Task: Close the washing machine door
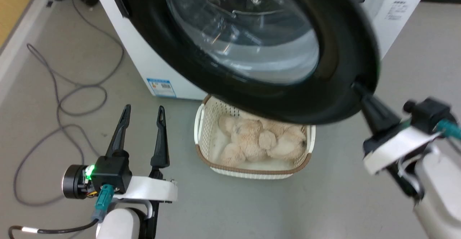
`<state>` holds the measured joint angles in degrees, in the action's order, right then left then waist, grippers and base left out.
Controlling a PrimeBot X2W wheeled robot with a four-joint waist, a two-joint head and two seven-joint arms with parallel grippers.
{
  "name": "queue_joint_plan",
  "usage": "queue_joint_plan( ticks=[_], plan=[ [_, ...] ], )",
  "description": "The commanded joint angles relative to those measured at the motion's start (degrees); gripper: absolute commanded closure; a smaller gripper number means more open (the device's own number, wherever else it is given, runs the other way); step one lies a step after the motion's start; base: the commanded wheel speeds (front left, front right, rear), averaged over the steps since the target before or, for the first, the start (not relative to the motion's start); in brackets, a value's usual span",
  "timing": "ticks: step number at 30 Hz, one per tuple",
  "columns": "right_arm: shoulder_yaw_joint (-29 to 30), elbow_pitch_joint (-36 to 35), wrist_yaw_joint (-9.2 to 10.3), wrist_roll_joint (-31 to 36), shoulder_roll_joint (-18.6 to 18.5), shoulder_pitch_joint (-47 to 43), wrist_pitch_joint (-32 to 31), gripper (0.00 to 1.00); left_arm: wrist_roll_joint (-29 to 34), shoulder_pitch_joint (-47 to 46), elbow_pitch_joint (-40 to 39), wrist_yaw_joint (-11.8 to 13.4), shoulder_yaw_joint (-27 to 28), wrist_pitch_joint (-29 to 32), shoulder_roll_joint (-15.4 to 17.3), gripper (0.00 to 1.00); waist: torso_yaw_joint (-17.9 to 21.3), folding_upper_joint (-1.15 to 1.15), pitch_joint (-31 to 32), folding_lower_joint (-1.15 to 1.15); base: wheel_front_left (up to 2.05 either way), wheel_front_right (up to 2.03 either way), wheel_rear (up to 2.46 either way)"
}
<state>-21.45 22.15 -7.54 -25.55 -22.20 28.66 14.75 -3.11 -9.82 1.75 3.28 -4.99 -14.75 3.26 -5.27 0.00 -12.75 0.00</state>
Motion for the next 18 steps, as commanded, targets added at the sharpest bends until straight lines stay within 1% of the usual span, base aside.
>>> queue_joint_plan(
  ticks=[1, 8, 18],
  plan=[
    [0.4, 0.5, 0.05, 0.5, 0.3, 1.4, 0.3, 1.0, 0.1, -0.9, -0.2, 0.0, -0.1, -0.2, 0.0, 0.0, -0.4, 0.0, -1.1, 0.0, 0.0, 0.0, 0.0],
    [3.9, 8.4, 0.05, 1.5, 0.5, 9.7, 0.3, 1.0, -0.3, -3.4, -0.4, 0.2, -1.0, -0.2, -0.2, 0.0, -2.1, 0.0, -4.6, 0.0, 0.0, 0.0, 0.0],
    [6.6, 18.5, 0.05, 2.1, -1.5, 21.2, 0.3, 1.0, -1.3, -5.5, -0.8, 0.9, -2.0, -0.2, -0.4, 0.0, -5.0, 0.0, -8.5, 0.0, 0.0, 0.0, 0.0]
  ],
)
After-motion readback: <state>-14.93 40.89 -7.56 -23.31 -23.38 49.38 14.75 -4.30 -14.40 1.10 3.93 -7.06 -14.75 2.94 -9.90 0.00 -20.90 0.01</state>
